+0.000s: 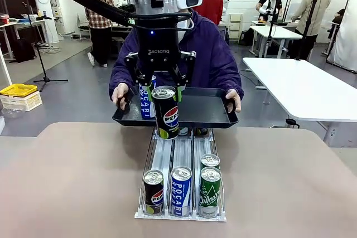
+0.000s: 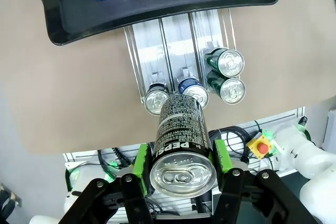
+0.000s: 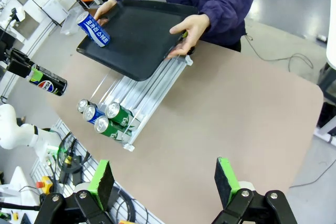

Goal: Retrieve and hand over the desired beverage to the person.
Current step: Place the picked can on the Handle tray extended by the person.

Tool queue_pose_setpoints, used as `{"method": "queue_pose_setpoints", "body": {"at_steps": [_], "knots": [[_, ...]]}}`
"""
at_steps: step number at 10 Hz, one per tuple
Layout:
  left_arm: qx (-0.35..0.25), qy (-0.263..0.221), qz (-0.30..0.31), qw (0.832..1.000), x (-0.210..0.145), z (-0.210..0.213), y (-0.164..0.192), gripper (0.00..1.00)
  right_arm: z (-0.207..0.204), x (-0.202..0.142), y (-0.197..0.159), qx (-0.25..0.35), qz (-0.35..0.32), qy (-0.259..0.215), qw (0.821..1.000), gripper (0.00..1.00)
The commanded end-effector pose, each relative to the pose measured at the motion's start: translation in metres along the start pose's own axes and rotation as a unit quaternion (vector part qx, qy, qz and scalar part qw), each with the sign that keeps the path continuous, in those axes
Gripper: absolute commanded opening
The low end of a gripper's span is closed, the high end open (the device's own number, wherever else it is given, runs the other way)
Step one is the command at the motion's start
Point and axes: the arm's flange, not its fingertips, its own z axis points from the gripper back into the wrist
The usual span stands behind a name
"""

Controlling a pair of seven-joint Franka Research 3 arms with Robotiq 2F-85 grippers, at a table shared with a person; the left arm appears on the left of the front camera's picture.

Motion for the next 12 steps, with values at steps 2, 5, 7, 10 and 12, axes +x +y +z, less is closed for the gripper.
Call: {"method": "queue_pose_setpoints", "body": {"at_steps": [2, 5, 7, 10, 12], "knots": [[0.000, 0.000, 0.000, 1.000, 0.000, 0.000, 0.000, 0.58, -0.001, 0.001, -0.001, 0.012, 0.003, -0.006, 1.000, 1.00], [0.018, -0.051, 0.006, 0.999, 0.065, 0.034, -0.023, 0.58, -0.001, 0.001, -0.001, 0.012, 0.003, -0.006, 1.000, 1.00], [0.007, -0.052, 0.012, 0.999, 0.118, 0.053, -0.037, 0.58, -0.001, 0.001, -0.001, 0.012, 0.003, -0.006, 1.000, 1.00], [-0.001, -0.027, 0.049, 0.998, 0.180, 0.040, -0.034, 0.58, -0.001, 0.001, -0.001, 0.012, 0.003, -0.006, 1.000, 1.00], [-0.009, -0.032, 0.027, 0.999, 0.158, 0.023, -0.011, 0.58, -0.001, 0.001, -0.001, 0.012, 0.003, -0.006, 1.000, 1.00]]}}
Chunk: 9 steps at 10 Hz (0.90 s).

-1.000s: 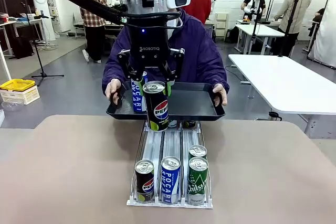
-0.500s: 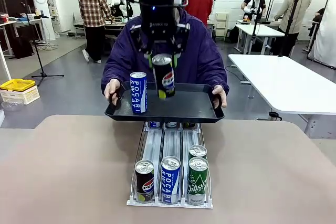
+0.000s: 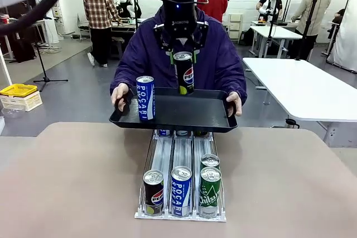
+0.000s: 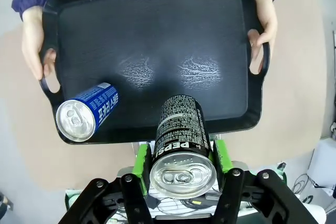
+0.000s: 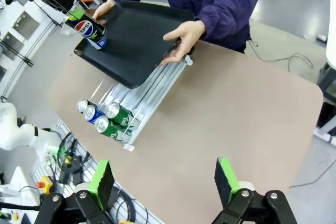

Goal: Retrieve and hand over the desired beverage to the person.
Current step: Place the picked can on the Handle tray extended by the person.

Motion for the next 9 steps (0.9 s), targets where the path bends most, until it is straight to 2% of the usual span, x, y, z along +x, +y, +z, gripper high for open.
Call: {"method": "queue_pose_setpoints", "body": {"at_steps": [1, 8, 9], "knots": [[-0.003, -0.010, -0.009, 1.000, -0.013, 0.016, 0.005, 0.58, -0.001, 0.001, -0.001, 0.013, 0.004, -0.006, 1.000, 1.00], [-0.003, -0.009, -0.003, 1.000, -0.008, 0.015, 0.000, 0.58, -0.001, 0.001, -0.001, 0.013, 0.004, -0.006, 1.000, 1.00], [-0.001, 0.023, -0.013, 1.000, 0.010, 0.005, -0.001, 0.58, -0.001, 0.001, -0.001, 0.013, 0.004, -0.006, 1.000, 1.00]]}}
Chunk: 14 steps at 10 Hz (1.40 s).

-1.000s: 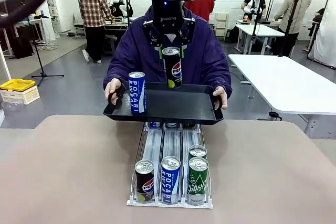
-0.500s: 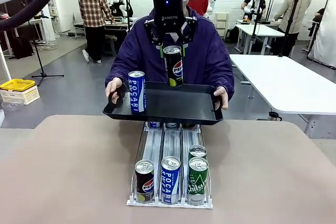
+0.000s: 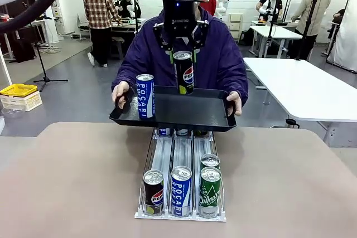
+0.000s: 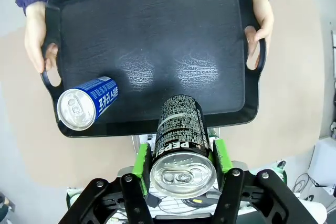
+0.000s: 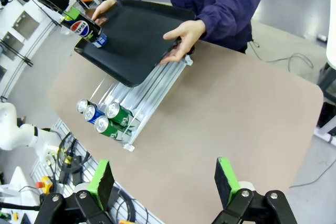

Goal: Retrieve and hand over the desired beverage to the person.
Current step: Place the picked can on the Handle tray extended by the person.

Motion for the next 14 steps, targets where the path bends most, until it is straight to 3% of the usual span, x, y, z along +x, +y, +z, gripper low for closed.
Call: {"method": "queue_pose_setpoints", "body": {"at_steps": [1, 9, 14], "knots": [[0.000, 0.038, -0.008, 0.999, 0.026, -0.008, -0.002, 0.58, -0.001, 0.001, -0.001, 0.013, 0.004, -0.005, 1.000, 1.00], [0.057, 0.061, 0.000, 0.996, 0.075, -0.059, -0.022, 0.58, -0.001, 0.001, -0.001, 0.013, 0.004, -0.005, 1.000, 1.00], [0.062, 0.069, -0.002, 0.996, 0.081, -0.074, -0.023, 0.61, -0.001, 0.001, -0.001, 0.013, 0.004, -0.005, 1.000, 1.00]]}}
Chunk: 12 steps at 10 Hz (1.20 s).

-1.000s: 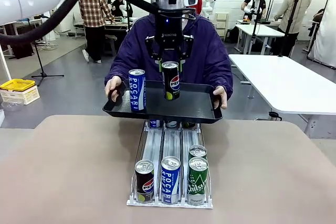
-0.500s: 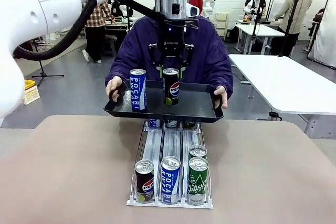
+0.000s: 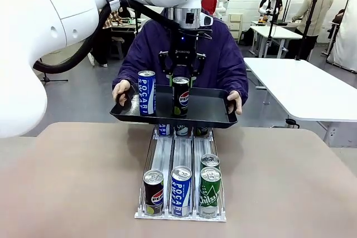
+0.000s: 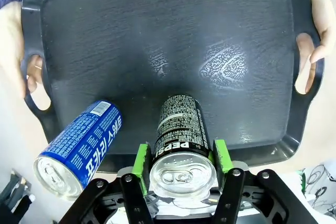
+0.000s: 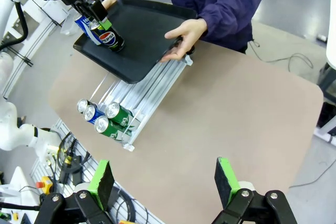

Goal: Retrieve and hand over the desired beverage to the person.
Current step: Place the picked can on the Handle tray extended by the person.

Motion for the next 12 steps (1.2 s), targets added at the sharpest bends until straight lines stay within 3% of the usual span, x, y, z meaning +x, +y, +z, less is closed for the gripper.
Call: {"method": "queue_pose_setpoints", "body": {"at_steps": [1, 10, 12], "knots": [[0.004, 0.001, -0.004, 1.000, 0.026, 0.026, -0.017, 1.00, -0.001, 0.001, -0.001, 0.013, 0.004, -0.005, 1.000, 1.00], [-0.005, -0.002, -0.020, 1.000, 0.021, 0.032, -0.014, 1.00, -0.001, 0.001, -0.001, 0.013, 0.004, -0.005, 1.000, 1.00], [-0.021, -0.018, -0.058, 0.998, -0.010, 0.055, -0.007, 1.00, -0.001, 0.001, -0.001, 0.013, 0.004, -0.005, 1.000, 1.00]]}}
